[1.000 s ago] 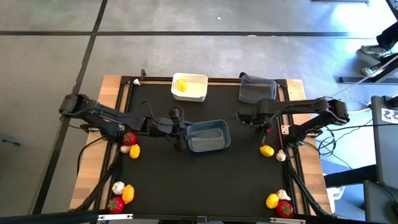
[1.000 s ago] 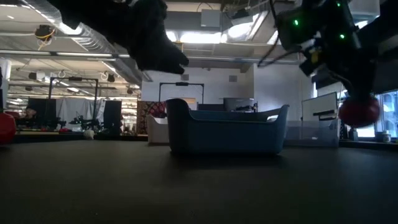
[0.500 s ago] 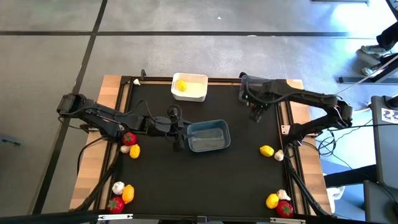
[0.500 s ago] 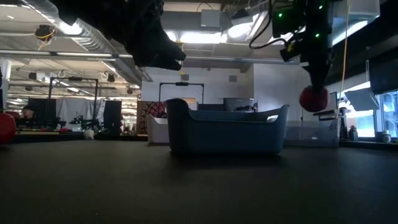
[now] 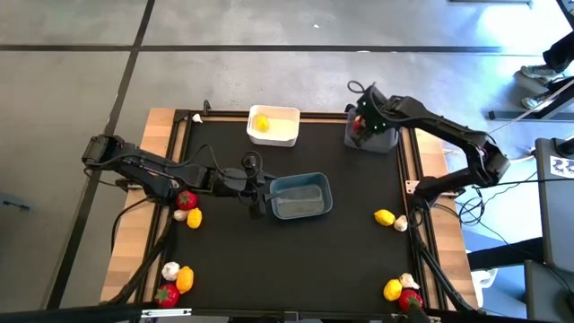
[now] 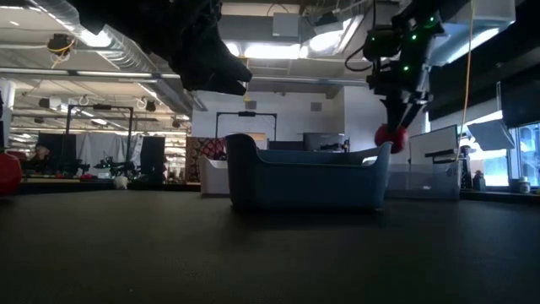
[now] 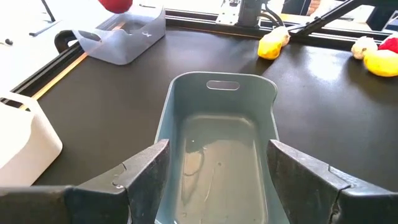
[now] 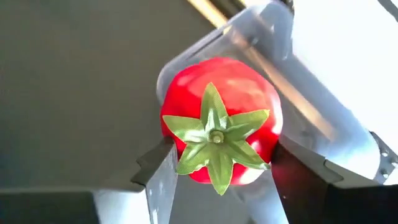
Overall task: Sort produce into baskets
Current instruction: Put the red tomato into the black bin
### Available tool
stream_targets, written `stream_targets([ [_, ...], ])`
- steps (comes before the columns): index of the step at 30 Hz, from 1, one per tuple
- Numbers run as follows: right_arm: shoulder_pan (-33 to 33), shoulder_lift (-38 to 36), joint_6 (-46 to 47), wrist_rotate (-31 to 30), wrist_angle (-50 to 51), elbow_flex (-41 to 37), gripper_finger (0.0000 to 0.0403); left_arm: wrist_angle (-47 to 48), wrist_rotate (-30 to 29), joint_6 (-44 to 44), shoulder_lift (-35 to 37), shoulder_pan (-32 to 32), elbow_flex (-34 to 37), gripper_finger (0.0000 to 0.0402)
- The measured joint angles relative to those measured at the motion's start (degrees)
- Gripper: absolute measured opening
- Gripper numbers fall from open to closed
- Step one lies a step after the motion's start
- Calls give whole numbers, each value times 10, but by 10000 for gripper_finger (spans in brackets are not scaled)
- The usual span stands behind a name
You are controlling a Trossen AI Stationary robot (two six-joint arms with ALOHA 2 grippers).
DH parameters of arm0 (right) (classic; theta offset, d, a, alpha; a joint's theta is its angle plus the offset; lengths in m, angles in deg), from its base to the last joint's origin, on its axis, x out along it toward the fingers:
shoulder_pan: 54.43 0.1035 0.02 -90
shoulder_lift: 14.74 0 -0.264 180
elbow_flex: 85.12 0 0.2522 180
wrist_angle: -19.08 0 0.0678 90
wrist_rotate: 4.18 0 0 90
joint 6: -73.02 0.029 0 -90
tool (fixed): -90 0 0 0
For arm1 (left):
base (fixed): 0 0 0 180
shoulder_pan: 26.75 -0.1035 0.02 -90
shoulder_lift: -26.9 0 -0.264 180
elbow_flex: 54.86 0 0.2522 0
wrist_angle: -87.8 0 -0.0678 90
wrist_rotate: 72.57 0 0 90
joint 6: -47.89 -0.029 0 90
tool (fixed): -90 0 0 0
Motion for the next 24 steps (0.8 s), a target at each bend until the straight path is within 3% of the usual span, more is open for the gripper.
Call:
stream_targets([
  [16, -79, 132, -15, 16, -111, 0, 218, 10, 0, 10, 0, 0, 0, 263],
  [24, -85, 179, -15, 16, -136, 0, 218, 10, 0, 9, 0, 0, 0, 263],
])
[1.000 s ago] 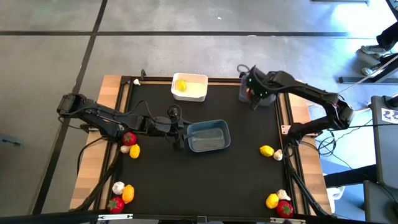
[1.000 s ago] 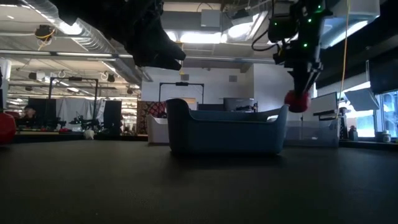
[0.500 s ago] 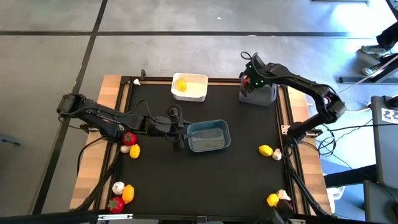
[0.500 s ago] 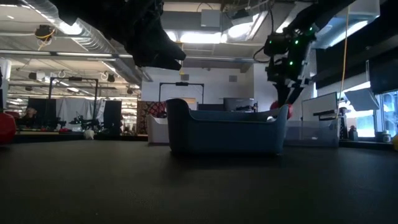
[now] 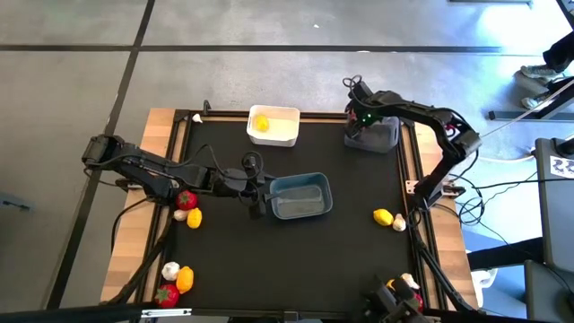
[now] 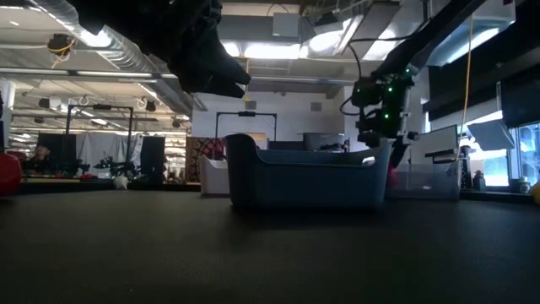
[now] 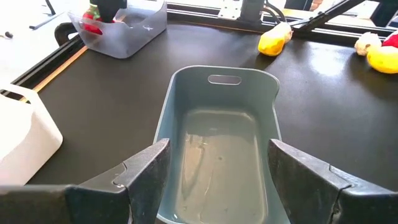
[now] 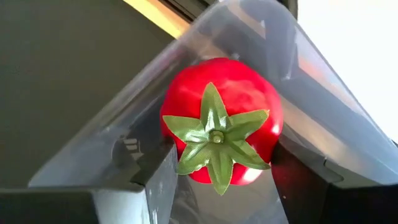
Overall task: Sort produce into baskets
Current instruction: Put the red tomato into the black bin, then put the yellow lemon into the white bin
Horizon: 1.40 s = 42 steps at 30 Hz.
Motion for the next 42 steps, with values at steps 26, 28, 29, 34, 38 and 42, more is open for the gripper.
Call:
stream_targets([
  [26, 1, -2, -28, -32, -4, 0, 335, 0, 0, 0, 0, 0, 0, 263],
  [28, 1, -12, -30, -41, -2, 0, 336, 0, 0, 0, 0, 0, 0, 263],
  [29, 1, -17, -31, -41, 2, 0, 337, 0, 0, 0, 0, 0, 0, 263],
  [34, 1, -61, -43, -41, 45, 0, 337, 0, 0, 0, 0, 0, 0, 263],
  [38, 1, -102, -43, -26, 96, 0, 337, 0, 0, 0, 0, 0, 0, 263],
  [42, 2, -146, -43, 5, 145, 0, 337, 0, 0, 0, 0, 0, 0, 263],
])
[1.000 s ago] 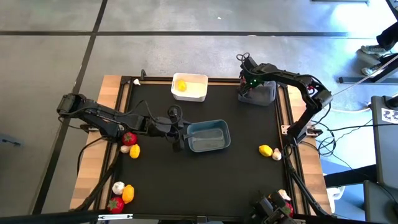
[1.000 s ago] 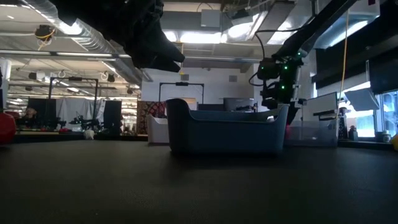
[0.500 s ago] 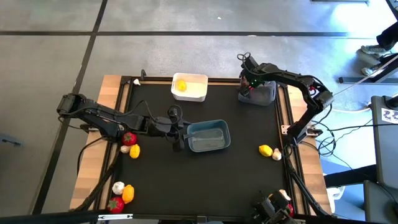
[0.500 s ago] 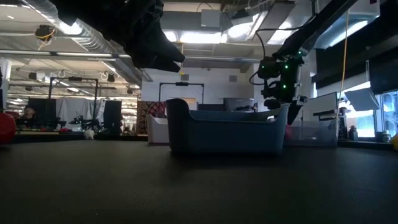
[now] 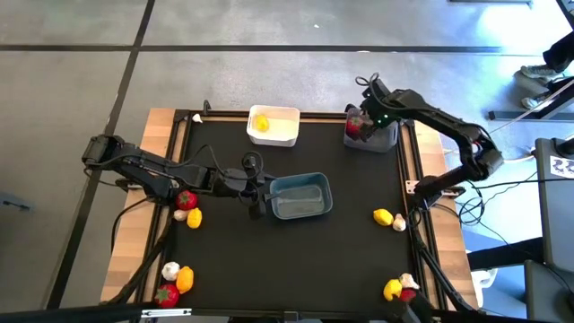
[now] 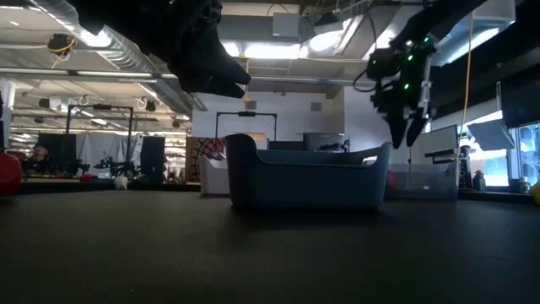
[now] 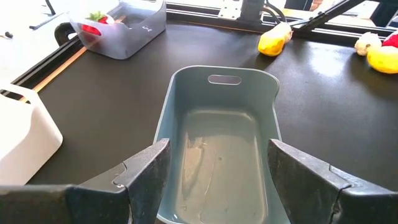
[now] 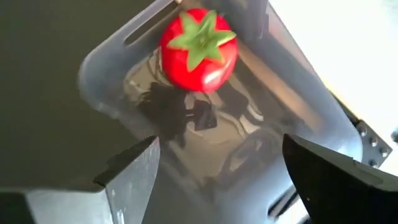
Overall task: Sort produce into baskets
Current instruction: Put the yellow lemon into the white bin
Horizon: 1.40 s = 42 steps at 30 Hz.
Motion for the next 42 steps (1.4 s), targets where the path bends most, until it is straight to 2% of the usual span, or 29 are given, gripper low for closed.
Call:
stream_targets([
  [10, 98, -88, 28, 10, 107, 0, 337, -5, 0, 4, 0, 0, 0, 263],
  [16, 190, -100, 91, 11, 194, 0, 337, -3, 0, 9, 0, 0, 0, 263],
  [20, 262, -100, 137, 33, 227, 0, 337, 0, 0, 10, 0, 1, 0, 263],
  [34, 490, -99, 264, 49, 250, -2, 332, 1, 0, 10, 0, 1, 0, 263],
  [42, 582, -99, 318, 76, 248, -63, 302, 1, 0, 12, 0, 1, 0, 263],
])
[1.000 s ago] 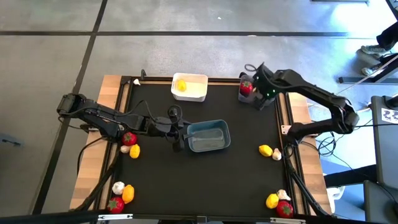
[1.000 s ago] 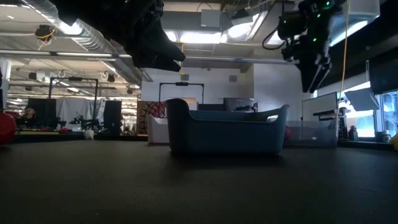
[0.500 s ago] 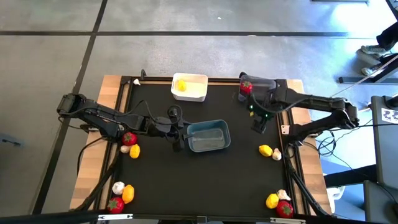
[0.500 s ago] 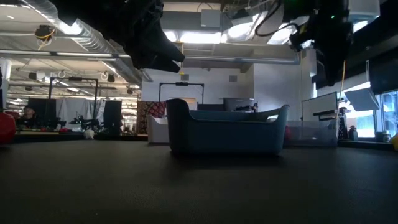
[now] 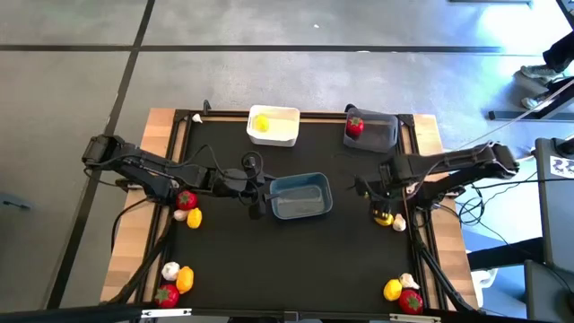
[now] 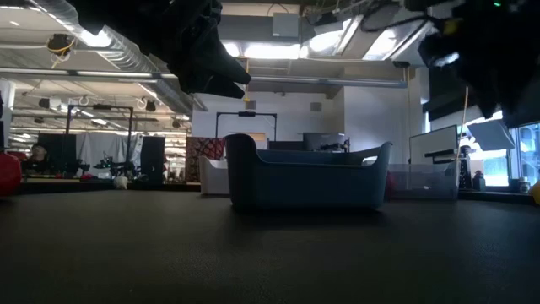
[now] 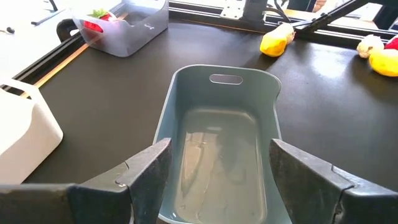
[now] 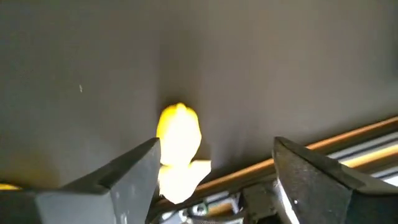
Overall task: Sort produce into baskets
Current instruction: Put the yellow lemon into the white bin
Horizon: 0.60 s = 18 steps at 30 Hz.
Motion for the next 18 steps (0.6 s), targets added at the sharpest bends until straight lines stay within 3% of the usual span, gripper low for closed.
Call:
stream_targets([
  [7, 40, 0, 53, 47, -52, -80, 280, -1, 0, 0, 0, 0, 0, 263],
  [12, 44, 0, 101, 81, -118, -124, 269, -4, 0, 0, 0, 0, 0, 263],
  [18, 43, 0, 122, 110, -131, -157, 258, -9, 0, 1, 0, 0, 0, 263],
])
